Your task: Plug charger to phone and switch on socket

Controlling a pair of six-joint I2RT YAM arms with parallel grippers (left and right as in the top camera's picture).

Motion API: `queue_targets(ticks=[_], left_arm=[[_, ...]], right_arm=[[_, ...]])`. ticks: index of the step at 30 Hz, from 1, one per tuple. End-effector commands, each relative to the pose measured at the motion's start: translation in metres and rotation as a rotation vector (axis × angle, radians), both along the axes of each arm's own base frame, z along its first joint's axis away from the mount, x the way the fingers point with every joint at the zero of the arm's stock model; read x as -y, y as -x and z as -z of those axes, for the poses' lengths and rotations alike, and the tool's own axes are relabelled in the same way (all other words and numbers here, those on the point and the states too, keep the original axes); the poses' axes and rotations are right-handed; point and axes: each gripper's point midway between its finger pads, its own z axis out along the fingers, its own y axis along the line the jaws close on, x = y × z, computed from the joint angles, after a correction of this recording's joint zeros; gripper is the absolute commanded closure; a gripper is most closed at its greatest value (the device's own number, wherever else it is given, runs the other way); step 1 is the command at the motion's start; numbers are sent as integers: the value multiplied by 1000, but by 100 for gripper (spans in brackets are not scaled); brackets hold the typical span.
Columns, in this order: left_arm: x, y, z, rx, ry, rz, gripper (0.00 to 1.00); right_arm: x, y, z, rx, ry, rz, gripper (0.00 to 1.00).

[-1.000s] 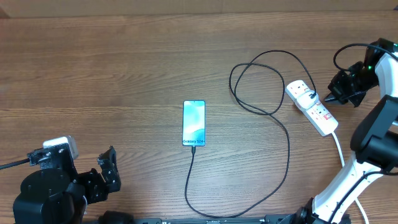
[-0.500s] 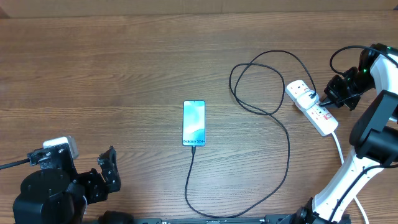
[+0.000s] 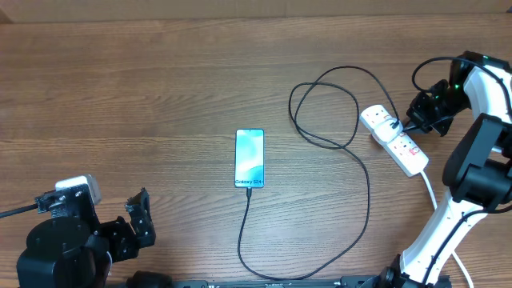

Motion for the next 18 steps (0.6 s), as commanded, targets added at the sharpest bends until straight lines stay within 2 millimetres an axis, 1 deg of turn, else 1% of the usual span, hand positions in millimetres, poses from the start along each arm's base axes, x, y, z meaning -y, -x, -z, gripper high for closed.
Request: queue_targets(ticks=[1, 3, 6, 8, 9, 12, 14, 18], left_arm=[[-2, 0, 0, 4, -1, -16, 0], [-2, 0, 0, 4, -1, -16, 0], [-2, 0, 0, 4, -1, -16, 0], [-2, 0, 0, 4, -1, -16, 0], [-2, 0, 0, 4, -1, -16, 1], [-2, 0, 0, 4, -1, -16, 1], [-2, 0, 0, 4, -1, -16, 0], [-2, 0, 0, 4, -1, -16, 0]], right_arm=[[-4, 0, 8, -20, -21, -7, 96], [-1, 1, 11, -26, 0, -12, 96], [12, 1, 9, -39, 71, -17, 96], [21, 1, 2, -50, 109, 6, 96], [24, -3, -8, -40, 112, 12, 96], [26, -6, -26, -30, 115, 13, 96], [26, -5, -33, -38, 112, 12, 96], [20, 4, -33, -76, 94, -6, 96]])
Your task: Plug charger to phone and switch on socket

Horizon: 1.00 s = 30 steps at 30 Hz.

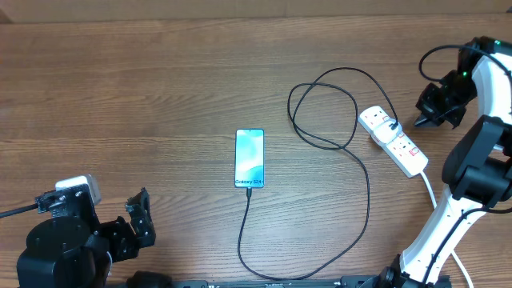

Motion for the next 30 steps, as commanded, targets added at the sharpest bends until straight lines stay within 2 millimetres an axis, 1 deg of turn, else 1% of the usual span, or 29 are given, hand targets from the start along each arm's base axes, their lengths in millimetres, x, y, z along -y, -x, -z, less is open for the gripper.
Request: queue_targets(ticks=[1, 4, 10, 16, 19, 30], left_arm=[[-2, 0, 0, 4, -1, -16, 0], [-2, 0, 0, 4, -1, -16, 0], [-2, 0, 0, 4, -1, -16, 1], [-2, 0, 0, 4, -1, -16, 0], [-2, 0, 0, 4, -1, -16, 1], [-2, 0, 0, 4, -1, -16, 0]], right_arm=[[0, 4, 0, -20, 4, -7, 96], [-5, 4, -1, -13, -29, -19, 96], [-10, 10, 0, -35, -52, -21, 96], [-14, 19, 11, -69, -66, -20, 96], [-15, 17, 14, -60, -69, -20, 96], [-31, 11, 15, -45, -81, -65, 96]])
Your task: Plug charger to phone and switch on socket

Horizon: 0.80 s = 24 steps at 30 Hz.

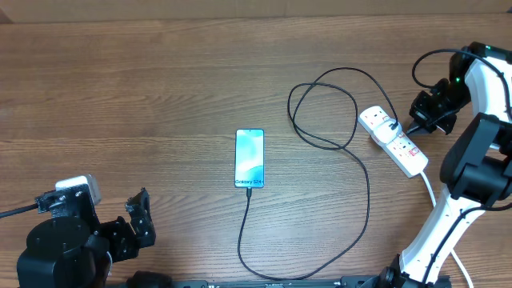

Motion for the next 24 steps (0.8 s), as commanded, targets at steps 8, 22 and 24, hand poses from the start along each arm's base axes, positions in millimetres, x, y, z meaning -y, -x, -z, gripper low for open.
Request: queue_targets(ticks=[8, 22, 24], left_arm=[[-2, 0, 0, 4, -1, -16, 0], [-2, 0, 0, 4, -1, -16, 0], [-2, 0, 0, 4, -1, -16, 0]], right_arm=[[-7, -2, 2, 5, -1, -31, 96], [24, 0, -60, 81, 201, 54, 96], [20, 9, -91, 128, 211, 71, 96]])
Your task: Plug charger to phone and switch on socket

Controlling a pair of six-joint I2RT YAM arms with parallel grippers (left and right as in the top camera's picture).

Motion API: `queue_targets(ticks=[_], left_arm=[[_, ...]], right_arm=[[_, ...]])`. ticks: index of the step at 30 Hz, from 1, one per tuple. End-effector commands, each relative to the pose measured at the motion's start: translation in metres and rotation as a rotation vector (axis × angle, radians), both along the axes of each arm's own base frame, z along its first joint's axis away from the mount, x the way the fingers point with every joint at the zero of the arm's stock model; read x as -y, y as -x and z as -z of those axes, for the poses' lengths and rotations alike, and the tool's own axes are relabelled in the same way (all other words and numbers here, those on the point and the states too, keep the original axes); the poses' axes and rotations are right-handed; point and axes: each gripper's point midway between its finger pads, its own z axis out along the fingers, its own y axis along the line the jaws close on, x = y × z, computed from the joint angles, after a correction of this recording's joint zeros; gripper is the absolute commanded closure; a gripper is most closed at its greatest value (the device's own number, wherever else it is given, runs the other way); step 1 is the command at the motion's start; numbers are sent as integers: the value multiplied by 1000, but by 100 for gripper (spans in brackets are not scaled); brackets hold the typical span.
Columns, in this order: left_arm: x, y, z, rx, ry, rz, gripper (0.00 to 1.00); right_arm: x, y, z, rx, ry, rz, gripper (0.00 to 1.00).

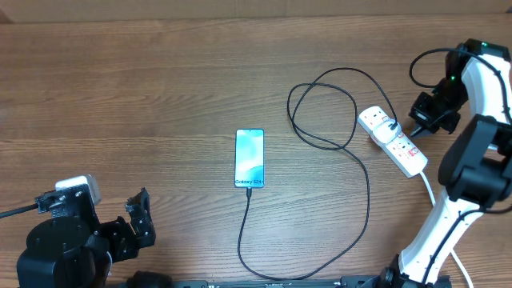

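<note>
The phone (pixel 250 158) lies face up mid-table with its screen lit. A black charger cable (pixel 244 232) runs from the phone's near end, loops across the table and ends at a plug (pixel 392 125) in the white power strip (pixel 394 142) on the right. My right gripper (pixel 415 129) points at the strip's right edge beside the plug, its fingertips drawn together with nothing in them. The strip's small red switches (pixel 413 150) show near its lower end. My left gripper (pixel 141 218) rests open at the bottom left, far from everything.
The strip's white lead (pixel 432 192) trails down toward the right arm's base (pixel 432 240). The cable's double loop (pixel 324 108) lies left of the strip. The left arm's bulk (pixel 60 248) fills the bottom left corner.
My right gripper has shifted only slightly and stays at the right edge of the power strip. Phone, cable and left arm are unchanged.
My right gripper first had its tip against the strip beside the plug. Then it stood off to the right, apart from the strip. After that it was back at the strip's edge, where it remains. The phone stayed lit with the cable in it throughout.
</note>
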Motion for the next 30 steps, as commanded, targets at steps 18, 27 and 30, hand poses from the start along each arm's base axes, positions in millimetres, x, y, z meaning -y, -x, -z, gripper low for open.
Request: queue_targets(ticks=[18, 27, 30], left_arm=[[-2, -1, 0, 4, 0, -16, 1], [-2, -1, 0, 4, 0, -16, 0], [-2, -1, 0, 4, 0, -16, 0]], right_arm=[[-22, 17, -41, 393, 138, 21, 96], [-20, -4, -11, 267, 75, -1, 96], [-18, -14, -12, 283, 69, 2, 96]])
